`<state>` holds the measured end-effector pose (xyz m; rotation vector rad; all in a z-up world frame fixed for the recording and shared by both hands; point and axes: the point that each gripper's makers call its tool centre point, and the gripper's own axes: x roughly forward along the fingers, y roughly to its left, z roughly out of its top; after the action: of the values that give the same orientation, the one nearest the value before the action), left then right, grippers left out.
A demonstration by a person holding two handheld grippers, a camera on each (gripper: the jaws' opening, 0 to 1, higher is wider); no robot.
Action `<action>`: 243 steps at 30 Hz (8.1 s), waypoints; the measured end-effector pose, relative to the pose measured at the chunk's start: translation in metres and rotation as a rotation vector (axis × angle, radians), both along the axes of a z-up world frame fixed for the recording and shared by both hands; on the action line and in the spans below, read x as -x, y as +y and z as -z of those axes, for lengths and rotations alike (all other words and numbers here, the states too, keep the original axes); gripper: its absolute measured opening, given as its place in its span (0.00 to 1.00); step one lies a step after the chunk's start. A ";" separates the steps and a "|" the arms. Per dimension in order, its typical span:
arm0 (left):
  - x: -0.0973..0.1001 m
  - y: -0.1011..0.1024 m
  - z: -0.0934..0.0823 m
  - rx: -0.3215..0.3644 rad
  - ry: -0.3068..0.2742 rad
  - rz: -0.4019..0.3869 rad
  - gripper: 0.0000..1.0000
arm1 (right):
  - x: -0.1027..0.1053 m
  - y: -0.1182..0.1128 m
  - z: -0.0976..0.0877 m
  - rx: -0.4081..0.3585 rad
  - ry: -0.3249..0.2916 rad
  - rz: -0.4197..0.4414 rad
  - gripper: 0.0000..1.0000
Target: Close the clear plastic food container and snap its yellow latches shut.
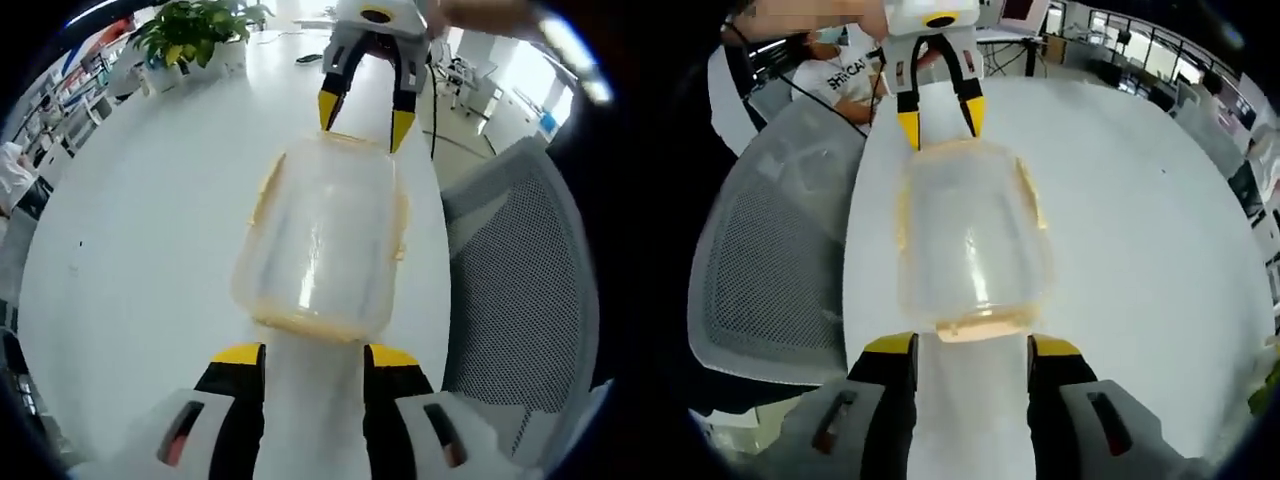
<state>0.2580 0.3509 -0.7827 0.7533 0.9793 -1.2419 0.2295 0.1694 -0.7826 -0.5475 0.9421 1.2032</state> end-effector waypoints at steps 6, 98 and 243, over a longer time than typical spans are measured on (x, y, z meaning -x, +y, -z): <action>0.001 -0.004 -0.012 0.107 0.070 -0.141 0.31 | 0.001 0.004 -0.016 -0.098 0.054 0.129 0.37; 0.003 -0.012 -0.006 0.228 0.062 -0.603 0.23 | -0.010 0.021 -0.004 -0.127 0.157 0.439 0.26; 0.063 -0.103 -0.002 -0.094 -0.172 0.109 0.74 | -0.038 0.097 -0.018 -0.010 0.076 -0.261 0.59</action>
<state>0.1949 0.2482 -0.7812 0.9820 0.8692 -1.2090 0.2673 0.2660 -0.7649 -0.6345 0.9485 1.4702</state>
